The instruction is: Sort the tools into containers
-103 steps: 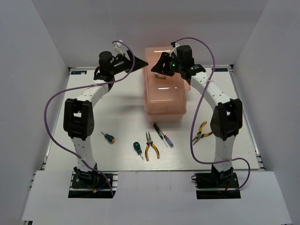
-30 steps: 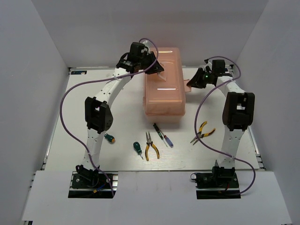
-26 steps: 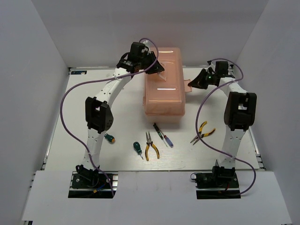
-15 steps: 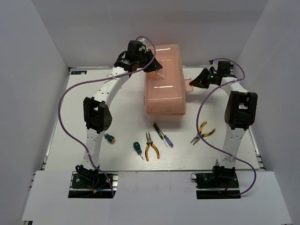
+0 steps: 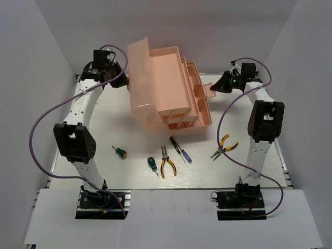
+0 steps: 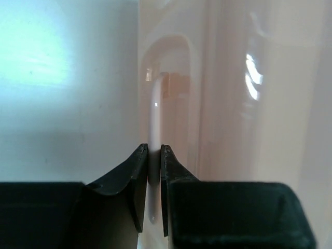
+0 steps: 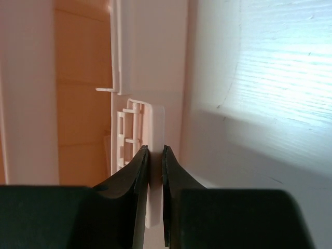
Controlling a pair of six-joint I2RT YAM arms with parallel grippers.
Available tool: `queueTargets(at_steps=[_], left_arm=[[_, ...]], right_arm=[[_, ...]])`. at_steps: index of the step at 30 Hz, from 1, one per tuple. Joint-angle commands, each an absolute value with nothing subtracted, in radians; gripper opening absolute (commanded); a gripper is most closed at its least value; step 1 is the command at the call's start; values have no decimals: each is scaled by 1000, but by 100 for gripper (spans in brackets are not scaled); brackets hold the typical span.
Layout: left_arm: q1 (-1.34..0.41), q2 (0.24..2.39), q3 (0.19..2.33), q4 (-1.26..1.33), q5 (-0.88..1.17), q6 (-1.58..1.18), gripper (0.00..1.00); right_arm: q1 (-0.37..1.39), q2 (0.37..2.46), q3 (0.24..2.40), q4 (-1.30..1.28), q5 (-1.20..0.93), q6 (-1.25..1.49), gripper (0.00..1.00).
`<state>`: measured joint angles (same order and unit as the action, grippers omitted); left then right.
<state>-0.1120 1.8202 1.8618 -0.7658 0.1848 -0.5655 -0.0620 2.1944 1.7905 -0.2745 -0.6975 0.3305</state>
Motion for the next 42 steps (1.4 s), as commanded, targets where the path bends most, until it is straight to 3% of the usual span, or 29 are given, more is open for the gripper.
queueTargets(at_steps=[1,4,5,6,9,10,11,12,15,16,18,20,22,23,24,25,26,27,29,31,33,36,37,42], left_arm=[[-68,1715,1813,-678,98,-515,22],[-49,1724,1812,-669,98,-515,32],[-49,1733,1825,-687,98,-515,39],[-40,1758,1839,-699,98,-515,52],[-20,1779,1879,-721,98,-515,73],[-20,1779,1906,-730,98,-515,75],[3,1792,1923,-747,98,-515,77],[3,1805,1942,-758,98,-515,77],[26,1805,1996,-784,98,-515,79],[26,1805,1996,-784,98,-515,80],[26,1767,1996,-804,98,-494,80],[17,1726,1956,-819,98,-457,70],[-3,1633,1865,-830,103,-404,48],[-3,1590,1809,-830,123,-403,12],[-15,1544,1689,-804,152,-403,1],[-24,1498,1630,-793,164,-391,0],[-34,1452,1571,-781,181,-391,0],[-43,1362,1468,-770,204,-381,0],[-77,1280,1383,-750,238,-362,4],[-109,1195,1312,-773,294,-331,18],[-133,1155,1267,-794,346,-331,41],[-182,1092,1214,-850,357,-322,57],[-201,1077,1197,-876,357,-322,57],[-232,965,1049,-885,347,-347,59]], right_arm=[[-124,2171,1795,-229,-615,270,0],[-124,2157,1776,-230,-624,275,0],[-124,2155,1770,-232,-632,279,0],[-126,2152,1763,-226,-658,281,0],[-129,2135,1740,-213,-695,320,0],[-127,2132,1730,-197,-709,325,15],[-127,2129,1727,-196,-709,345,23],[-127,2128,1721,-192,-710,351,26],[-123,2122,1717,-184,-716,359,49],[-124,2118,1717,-181,-725,360,64],[-129,2108,1718,-183,-739,353,74],[-140,2079,1732,-253,-739,309,76],[-146,2012,1735,-346,-709,171,77],[-149,1990,1730,-424,-605,126,74],[-152,1947,1723,-457,-562,6,66],[-156,1924,1670,-510,-533,-67,51],[-158,1877,1639,-534,-476,-113,31],[-160,1827,1599,-551,-409,-150,4],[-161,1784,1433,-581,-357,-306,0],[-166,1721,1341,-659,-316,-389,16],[-166,1680,1254,-717,-293,-400,37],[-169,1640,1168,-761,-281,-373,54],[-169,1635,1160,-771,-303,-383,64],[-170,1563,1053,-790,-436,-543,76]])
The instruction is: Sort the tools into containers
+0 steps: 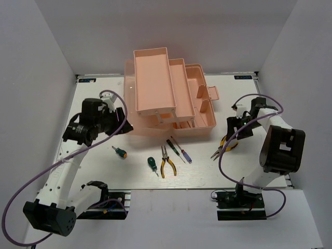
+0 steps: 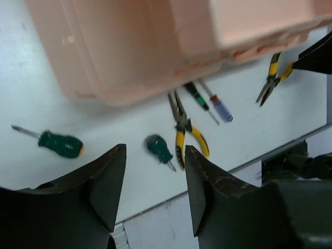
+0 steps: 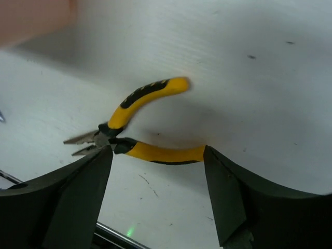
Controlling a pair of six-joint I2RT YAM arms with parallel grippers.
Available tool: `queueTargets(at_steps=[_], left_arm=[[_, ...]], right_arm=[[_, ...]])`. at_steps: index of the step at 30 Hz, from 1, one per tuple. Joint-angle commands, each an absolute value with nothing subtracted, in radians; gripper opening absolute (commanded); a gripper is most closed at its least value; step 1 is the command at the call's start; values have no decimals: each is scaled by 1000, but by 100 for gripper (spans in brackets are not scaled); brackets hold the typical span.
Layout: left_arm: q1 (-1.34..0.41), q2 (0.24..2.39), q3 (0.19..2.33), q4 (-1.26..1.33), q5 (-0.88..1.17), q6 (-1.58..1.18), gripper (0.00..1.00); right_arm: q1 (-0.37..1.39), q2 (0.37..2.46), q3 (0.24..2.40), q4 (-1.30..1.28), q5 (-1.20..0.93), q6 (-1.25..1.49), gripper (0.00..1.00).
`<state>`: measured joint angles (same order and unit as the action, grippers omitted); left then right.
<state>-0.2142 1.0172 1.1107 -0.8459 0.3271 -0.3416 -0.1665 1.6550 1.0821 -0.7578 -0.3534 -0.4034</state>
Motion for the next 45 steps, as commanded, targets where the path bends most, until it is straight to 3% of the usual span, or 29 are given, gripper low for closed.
queueTargets(at_steps=[1,8,17,21,23,24,26,27,29,34,39,41,43,44,45], left_arm=[[-232,953,1028,-885,357,-360,59],[-274,925,943,-864,357,-383,59],[-354,977,902,-813,348,-425,59],[-429,1017,893,-785,315,-462,59],[-463,1063,893,-775,302,-474,59],[-481,1083,893,-759,287,-488,59],[-544,1129,893,-744,259,-499,59],[-569,1181,916,-733,229,-508,59],[-644,1236,939,-721,193,-508,59],[-758,1390,1003,-655,120,-477,59],[-836,1472,1028,-568,95,-407,61],[-851,1473,1008,-531,83,-407,61],[-867,1473,983,-506,59,-397,61],[-880,1473,962,-497,49,-397,65],[-894,1473,953,-497,37,-397,65]], right_arm=[[-170,1554,1020,-781,-458,-645,78],[-175,1516,936,-874,-528,-1284,79],[-172,1554,835,-799,-466,-1514,75],[-169,1539,767,-724,-448,-1557,64],[-170,1520,707,-701,-436,-1588,54],[-173,1507,683,-689,-427,-1610,42],[-176,1490,655,-689,-417,-1647,28],[-178,1468,641,-696,-405,-1654,13],[-193,1456,653,-718,-402,-1667,2],[-256,1407,794,-1075,-515,-1675,0],[-293,1404,1195,-1502,-747,-1743,0],[-287,1407,1259,-1517,-868,-1606,0],[-281,1426,1373,-1355,-987,-1441,0],[-276,1439,1396,-1285,-1008,-1093,0],[-255,1472,1438,-1121,-1023,-952,0]])
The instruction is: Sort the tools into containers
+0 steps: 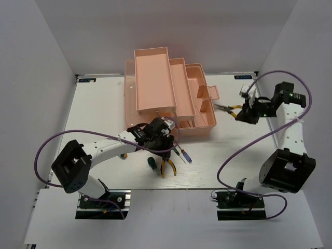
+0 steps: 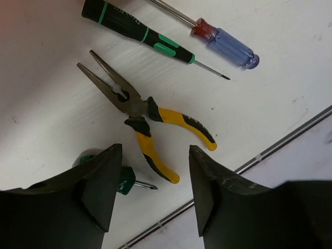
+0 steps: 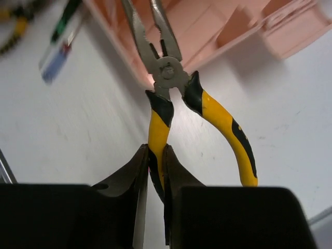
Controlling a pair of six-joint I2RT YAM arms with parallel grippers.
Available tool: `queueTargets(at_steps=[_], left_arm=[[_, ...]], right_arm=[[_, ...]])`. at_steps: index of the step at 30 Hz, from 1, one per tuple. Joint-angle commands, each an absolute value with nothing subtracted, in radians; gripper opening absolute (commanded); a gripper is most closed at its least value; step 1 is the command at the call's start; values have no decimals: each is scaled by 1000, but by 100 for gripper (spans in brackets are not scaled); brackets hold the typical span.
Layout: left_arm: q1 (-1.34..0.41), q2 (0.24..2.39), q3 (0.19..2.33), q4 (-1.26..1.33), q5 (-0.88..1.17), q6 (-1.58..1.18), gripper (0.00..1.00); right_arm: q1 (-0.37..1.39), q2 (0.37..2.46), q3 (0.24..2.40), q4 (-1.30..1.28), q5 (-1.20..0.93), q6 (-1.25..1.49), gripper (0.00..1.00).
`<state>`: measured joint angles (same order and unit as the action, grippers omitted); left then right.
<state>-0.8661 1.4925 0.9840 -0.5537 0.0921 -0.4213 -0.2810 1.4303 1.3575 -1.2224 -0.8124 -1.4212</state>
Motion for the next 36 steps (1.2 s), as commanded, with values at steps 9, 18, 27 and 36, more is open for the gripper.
queueTargets(at_steps=[9,18,27,36], left_arm=[[-983,1442,899,-456,-118,-417,65],[-1043,1457,862,-426,-248,-460,65],[-1071,1554,874,-402,-279,-460,65],[-1091,1632,884,-411,-310,-460,47]], right_arm=[[-109,1692,1398,-197,-1131,492,0],[43,1841,1387,104,-1114,899,0],[44,1888,1371,34,-1101,859,46],[11,1864,1456,-66,-1219,750,73]])
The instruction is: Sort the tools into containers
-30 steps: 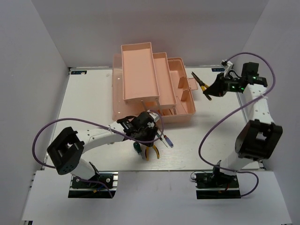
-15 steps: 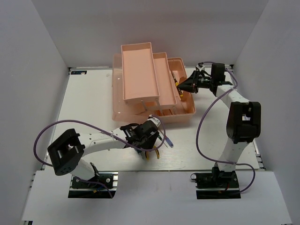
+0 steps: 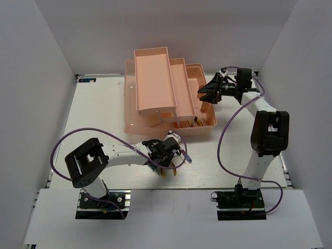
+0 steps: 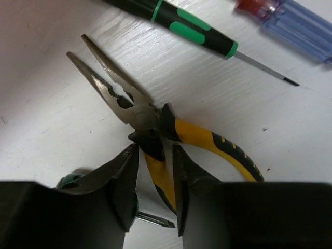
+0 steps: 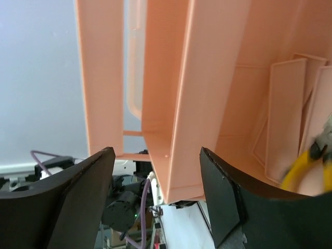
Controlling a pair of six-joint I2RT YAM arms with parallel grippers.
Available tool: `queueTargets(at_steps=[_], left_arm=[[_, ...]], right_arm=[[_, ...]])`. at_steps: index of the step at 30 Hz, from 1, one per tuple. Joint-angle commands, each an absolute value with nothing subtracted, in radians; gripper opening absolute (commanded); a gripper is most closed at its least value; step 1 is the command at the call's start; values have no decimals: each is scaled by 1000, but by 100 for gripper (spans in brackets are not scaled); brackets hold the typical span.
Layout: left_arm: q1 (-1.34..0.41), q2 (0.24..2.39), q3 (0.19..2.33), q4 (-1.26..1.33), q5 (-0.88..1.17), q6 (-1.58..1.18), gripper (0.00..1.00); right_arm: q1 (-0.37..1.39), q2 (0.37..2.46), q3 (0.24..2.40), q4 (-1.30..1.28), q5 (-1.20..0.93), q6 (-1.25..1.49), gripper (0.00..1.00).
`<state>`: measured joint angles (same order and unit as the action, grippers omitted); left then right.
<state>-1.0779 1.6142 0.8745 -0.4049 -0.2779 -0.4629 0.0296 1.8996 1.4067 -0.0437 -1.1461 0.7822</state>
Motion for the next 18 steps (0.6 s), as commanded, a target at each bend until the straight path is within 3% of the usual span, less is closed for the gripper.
queueTargets(at_steps=[1,2,5,6,8,10,14,17,18], left_arm=[[-1091,1647,894,-411,-310,-460,41],[-1091,1657,903,-411,-310,-460,27],[-1110,1642,916,-431,-293,-460,5],[-1121,1629,928,-431,-282,-437,2],[-1132,1597,939,-431,-231,-413,0],[-1146,1537,969,-431,-193,-361,0],[-1167,1485,1124,-492,-74,-282,0],[-1177,1512,1293,-544,-44,-229,0],[-1177,1525,1331,-545,-44,-229,0]], right_arm=[[11,1856,1454,-64,-1226,746,73],[-18,1849,1451,-67,-1232,747,73],[-47,1835,1453,-74,-1253,733,73],[-57,1829,1453,-78,-1261,720,73],[-90,1827,1485,-180,-1276,658,73],[-109,1827,1541,-295,-1279,448,91],[-133,1864,1747,-920,-1135,-126,91],[-156,1862,1760,-1023,-1020,-288,91],[-167,1849,1747,-1029,-961,-305,67]])
